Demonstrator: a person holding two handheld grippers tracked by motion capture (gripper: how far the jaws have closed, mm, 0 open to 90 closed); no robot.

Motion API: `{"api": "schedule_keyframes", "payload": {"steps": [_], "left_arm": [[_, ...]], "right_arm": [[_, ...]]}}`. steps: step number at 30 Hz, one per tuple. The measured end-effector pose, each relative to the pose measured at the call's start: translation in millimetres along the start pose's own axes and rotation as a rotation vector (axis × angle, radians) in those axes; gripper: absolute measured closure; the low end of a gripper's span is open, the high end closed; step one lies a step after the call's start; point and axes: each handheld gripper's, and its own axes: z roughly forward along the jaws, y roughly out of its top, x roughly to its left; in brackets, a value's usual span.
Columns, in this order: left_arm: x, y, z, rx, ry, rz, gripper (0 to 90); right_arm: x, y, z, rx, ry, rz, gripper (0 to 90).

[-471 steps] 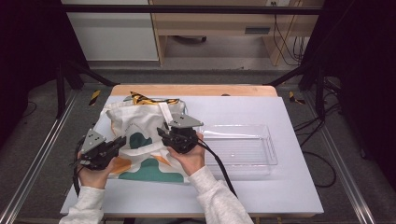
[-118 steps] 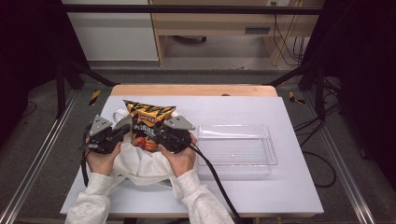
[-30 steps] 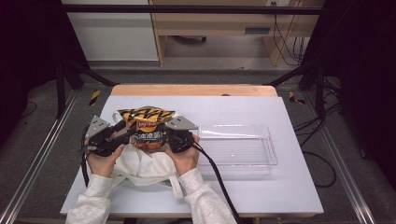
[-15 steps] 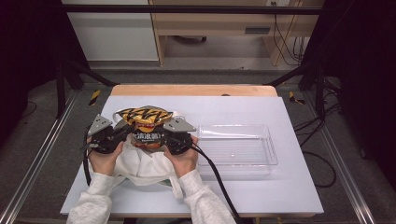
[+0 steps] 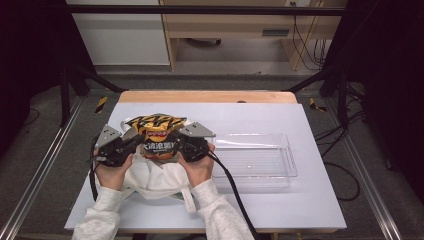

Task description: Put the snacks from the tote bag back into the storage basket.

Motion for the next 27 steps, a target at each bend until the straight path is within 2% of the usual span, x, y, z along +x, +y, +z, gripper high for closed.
{"api": "schedule_keyframes", "payload": {"steps": [3,21,27], "left_arm": [[-1.8,3.0,-3.7,-0.008,-0.004,-0.002,89.8],[-7.8,23.5,-30.8,-0.083,0.002,0.006,90.0],[-13.4,37.3,-50.7,-0.131,-0.010,0.012,90.0]], "right_arm": [[0.9,3.9,-2.8,0.005,0.001,-0.005,90.0],[11.4,30.8,-21.2,-0.052,0.045,-0.027,90.0],[14.8,42.3,-30.0,-0.088,0.066,-0.037,90.0]]}}
